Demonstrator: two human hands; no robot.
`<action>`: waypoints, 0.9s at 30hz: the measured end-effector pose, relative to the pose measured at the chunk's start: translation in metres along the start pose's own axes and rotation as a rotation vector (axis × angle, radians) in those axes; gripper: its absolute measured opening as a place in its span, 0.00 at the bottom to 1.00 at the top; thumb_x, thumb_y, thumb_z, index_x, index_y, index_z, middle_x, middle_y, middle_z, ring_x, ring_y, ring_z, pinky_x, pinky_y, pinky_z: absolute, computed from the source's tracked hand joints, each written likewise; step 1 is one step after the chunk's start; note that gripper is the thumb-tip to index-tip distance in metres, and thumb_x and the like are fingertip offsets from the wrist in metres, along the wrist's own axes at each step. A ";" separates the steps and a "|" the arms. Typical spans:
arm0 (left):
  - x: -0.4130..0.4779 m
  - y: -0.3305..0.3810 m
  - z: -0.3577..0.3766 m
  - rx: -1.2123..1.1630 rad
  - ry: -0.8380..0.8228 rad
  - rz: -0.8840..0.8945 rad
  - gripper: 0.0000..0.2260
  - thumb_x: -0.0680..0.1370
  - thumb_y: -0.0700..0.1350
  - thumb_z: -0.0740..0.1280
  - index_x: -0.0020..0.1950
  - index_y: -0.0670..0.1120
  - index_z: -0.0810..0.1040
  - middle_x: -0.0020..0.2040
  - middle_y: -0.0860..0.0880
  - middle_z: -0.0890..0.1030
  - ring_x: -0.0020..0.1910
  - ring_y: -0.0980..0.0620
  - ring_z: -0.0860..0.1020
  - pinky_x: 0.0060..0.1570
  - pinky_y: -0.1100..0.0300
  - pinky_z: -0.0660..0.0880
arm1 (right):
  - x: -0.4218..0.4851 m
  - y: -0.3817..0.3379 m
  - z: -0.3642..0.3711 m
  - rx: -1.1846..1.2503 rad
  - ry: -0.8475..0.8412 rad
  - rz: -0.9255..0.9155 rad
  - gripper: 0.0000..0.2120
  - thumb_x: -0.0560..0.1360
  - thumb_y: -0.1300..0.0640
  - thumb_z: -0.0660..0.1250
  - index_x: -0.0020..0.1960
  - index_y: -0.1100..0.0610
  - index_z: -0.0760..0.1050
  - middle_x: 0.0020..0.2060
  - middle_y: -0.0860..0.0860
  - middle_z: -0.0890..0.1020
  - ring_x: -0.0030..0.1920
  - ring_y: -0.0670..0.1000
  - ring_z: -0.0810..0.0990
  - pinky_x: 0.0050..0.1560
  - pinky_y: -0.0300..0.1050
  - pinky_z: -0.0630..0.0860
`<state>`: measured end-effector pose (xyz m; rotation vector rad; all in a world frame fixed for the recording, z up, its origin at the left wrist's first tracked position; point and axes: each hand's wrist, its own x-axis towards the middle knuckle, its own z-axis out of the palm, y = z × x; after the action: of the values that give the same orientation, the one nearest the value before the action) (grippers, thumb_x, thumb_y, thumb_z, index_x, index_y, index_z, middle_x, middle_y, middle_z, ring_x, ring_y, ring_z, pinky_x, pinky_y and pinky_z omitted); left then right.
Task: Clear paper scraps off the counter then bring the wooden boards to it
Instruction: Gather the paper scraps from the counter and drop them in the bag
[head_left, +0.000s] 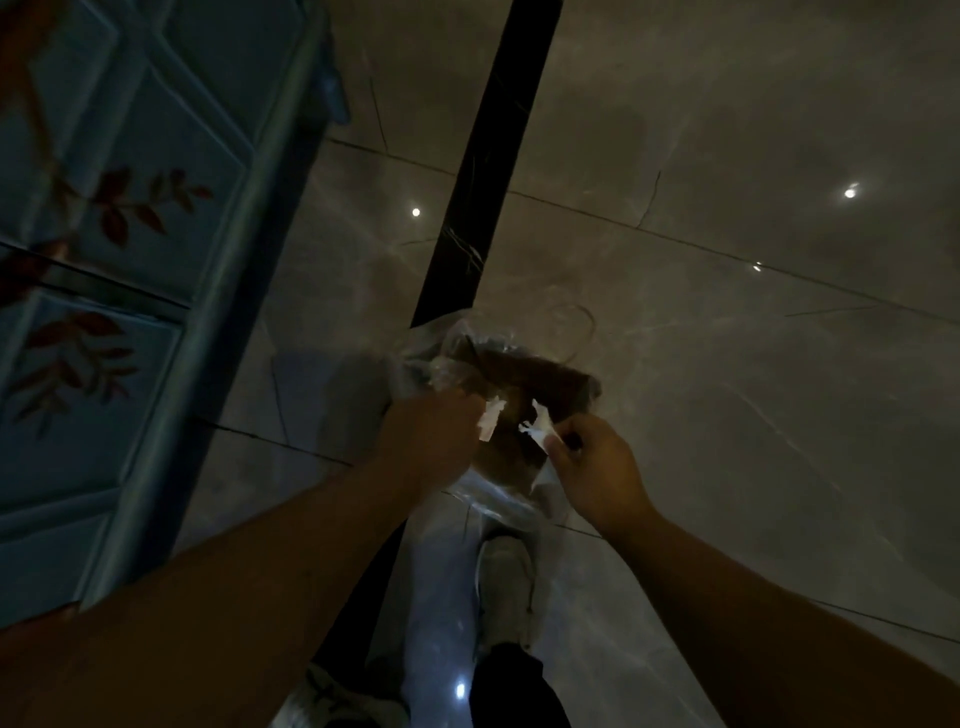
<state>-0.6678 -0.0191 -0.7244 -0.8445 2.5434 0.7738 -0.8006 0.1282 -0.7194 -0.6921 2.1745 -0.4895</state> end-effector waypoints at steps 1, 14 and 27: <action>0.002 -0.001 0.001 0.002 -0.016 -0.002 0.08 0.78 0.41 0.62 0.56 0.42 0.76 0.53 0.41 0.80 0.51 0.41 0.79 0.52 0.46 0.75 | 0.004 -0.001 -0.001 0.008 -0.024 0.015 0.03 0.78 0.54 0.66 0.49 0.53 0.76 0.43 0.48 0.76 0.39 0.41 0.74 0.40 0.37 0.68; -0.003 0.023 -0.035 -0.066 -0.026 0.064 0.14 0.77 0.49 0.64 0.60 0.46 0.74 0.58 0.43 0.76 0.56 0.42 0.76 0.53 0.43 0.75 | -0.008 -0.021 -0.054 -0.160 -0.119 -0.142 0.22 0.74 0.56 0.71 0.66 0.57 0.72 0.63 0.57 0.75 0.62 0.57 0.76 0.58 0.45 0.72; -0.151 0.112 -0.342 0.475 0.303 0.372 0.19 0.69 0.51 0.65 0.56 0.43 0.80 0.55 0.40 0.82 0.50 0.40 0.81 0.48 0.51 0.78 | -0.158 -0.219 -0.238 -0.538 0.111 -0.468 0.37 0.73 0.38 0.64 0.76 0.52 0.57 0.76 0.58 0.63 0.73 0.60 0.65 0.66 0.55 0.70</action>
<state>-0.6750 -0.0808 -0.3391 -0.3562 3.0160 0.1099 -0.8305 0.0834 -0.3636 -1.5170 2.2619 -0.1662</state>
